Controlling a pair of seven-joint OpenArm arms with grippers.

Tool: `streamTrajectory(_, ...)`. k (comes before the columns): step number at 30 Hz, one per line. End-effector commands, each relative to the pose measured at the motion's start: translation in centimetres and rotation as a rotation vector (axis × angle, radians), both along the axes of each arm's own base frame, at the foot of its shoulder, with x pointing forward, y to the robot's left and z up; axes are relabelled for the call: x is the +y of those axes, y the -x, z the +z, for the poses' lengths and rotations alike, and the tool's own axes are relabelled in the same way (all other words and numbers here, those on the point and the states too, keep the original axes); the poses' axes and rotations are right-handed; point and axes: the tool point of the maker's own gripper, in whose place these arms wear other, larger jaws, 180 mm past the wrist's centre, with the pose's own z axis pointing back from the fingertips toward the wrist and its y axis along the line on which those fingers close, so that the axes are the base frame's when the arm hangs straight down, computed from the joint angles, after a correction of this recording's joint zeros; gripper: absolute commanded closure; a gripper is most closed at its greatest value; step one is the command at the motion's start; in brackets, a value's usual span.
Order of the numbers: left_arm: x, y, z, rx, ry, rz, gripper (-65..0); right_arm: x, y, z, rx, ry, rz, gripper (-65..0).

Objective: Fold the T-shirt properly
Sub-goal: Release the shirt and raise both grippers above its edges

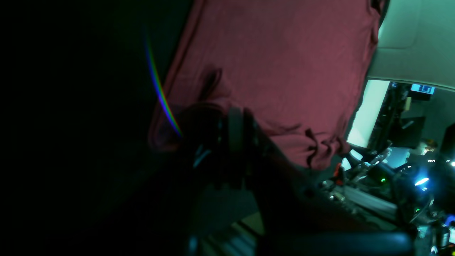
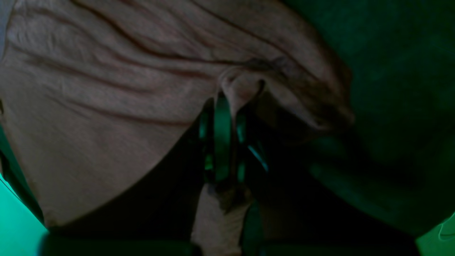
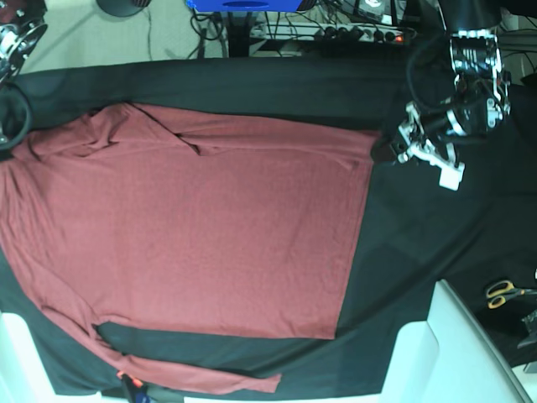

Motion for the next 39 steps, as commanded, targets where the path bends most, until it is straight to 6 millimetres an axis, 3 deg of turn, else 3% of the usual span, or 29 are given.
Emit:
streamTrajectory(1, 0.5, -1.1, 1.2, -0.045, -0.001, 0.002, 0.0, -1.8, -1.5, 1.8, -0.043, 0.045, -0.009, -0.5)
streamTrajectory(10, 0.5, -1.9, 1.6, -0.063, 0.000, 0.002, 0.0, -1.3, -1.7, 2.2, -0.043, 0.013, 0.011, -0.9)
streamTrajectory(13, 0.5, -1.7, 1.5, -0.058, 0.000, 0.002, 0.0, -1.3, -3.1, 4.7, -0.106, 0.059, 0.080, -2.3)
streamTrajectory(15, 0.5, -1.7, 1.5, -0.057, 0.000, 0.002, 0.0, -0.7, -3.7, 6.6, -0.165, 0.135, 0.152, -7.7)
streamTrajectory(18, 0.5, -1.6, 1.4, -0.054, 0.001, 0.001, 0.0, -0.4, -3.8, 9.6, -0.221, 0.239, 0.183, -23.9)
streamTrajectory(21, 0.3, -1.6, 1.4, -0.053, 0.001, -0.003, 0.0, 0.3, -3.5, 10.0, -0.226, 0.235, 0.194, -36.3)
streamTrajectory(26, 0.3, -1.6, 1.4, -0.054, 0.001, -0.005, 0.0, 1.0, -2.7, 9.6, -0.216, 0.235, 0.211, -36.8)
streamTrajectory(28, 0.3, -1.6, 1.4, -0.054, 0.001, -0.005, 0.0, 2.2, -2.3, 10.3, -0.241, 0.272, 0.275, -36.8)
streamTrajectory(32, 0.4, -1.5, 1.4, -0.053, -0.001, -0.002, 0.0, 6.2, 0.4, 11.8, -0.261, 0.381, 0.466, -36.6)
streamTrajectory(36, 0.3, -1.5, 1.4, -0.052, -0.001, -0.005, 0.0, 11.6, 3.3, 9.7, -0.201, 0.330, 0.638, -36.6)
streamTrajectory(39, 0.3, -1.5, 1.4, -0.052, 0.000, -0.007, 0.0, 15.1, 5.3, 7.8, -0.185, 0.252, 0.663, -36.8)
